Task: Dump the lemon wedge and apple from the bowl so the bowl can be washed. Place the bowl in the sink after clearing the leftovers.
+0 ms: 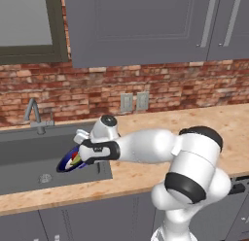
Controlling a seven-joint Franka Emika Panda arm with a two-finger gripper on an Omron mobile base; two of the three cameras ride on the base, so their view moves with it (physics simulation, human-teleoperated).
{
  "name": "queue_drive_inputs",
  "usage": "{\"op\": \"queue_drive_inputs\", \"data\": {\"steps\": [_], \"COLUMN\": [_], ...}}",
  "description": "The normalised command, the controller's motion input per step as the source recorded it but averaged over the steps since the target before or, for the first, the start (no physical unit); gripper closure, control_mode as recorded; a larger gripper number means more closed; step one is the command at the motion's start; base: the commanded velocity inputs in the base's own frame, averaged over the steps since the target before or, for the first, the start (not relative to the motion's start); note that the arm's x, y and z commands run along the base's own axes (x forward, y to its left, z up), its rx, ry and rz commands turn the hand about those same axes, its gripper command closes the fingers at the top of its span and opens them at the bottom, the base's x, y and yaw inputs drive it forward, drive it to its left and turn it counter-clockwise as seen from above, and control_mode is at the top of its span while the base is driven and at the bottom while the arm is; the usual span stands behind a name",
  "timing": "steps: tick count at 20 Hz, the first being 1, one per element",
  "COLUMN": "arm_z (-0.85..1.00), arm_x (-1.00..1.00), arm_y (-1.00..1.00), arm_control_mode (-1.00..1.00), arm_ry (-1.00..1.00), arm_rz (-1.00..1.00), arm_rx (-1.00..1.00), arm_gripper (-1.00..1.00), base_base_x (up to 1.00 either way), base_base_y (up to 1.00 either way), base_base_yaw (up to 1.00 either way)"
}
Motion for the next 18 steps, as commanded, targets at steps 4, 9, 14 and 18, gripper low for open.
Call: {"op": "queue_drive_inputs", "data": {"steps": [4, 9, 14, 18], "arm_z": [-0.16, -0.18, -0.20, -0.17], "arm_x": [0.15, 0.17, 0.14, 0.15], "arm_y": [0.03, 0.17, 0.13, 0.13], "arm_control_mode": [-1.00, -1.00, -1.00, -1.00], "arm_ry": [0.00, 0.00, 0.00, 0.00], "arm_rz": [0.00, 0.00, 0.00, 0.00], "arm_rx": [-0.02, -0.04, -0.10, -0.13], "arm_gripper": [1.00, 1.00, 1.00, 1.00], "base_base_x": [0.00, 0.00, 0.00, 0.00], "base_base_y": [0.00, 0.00, 0.00, 0.00], "base_base_yaw": [0.00, 0.00, 0.00, 0.00]}}
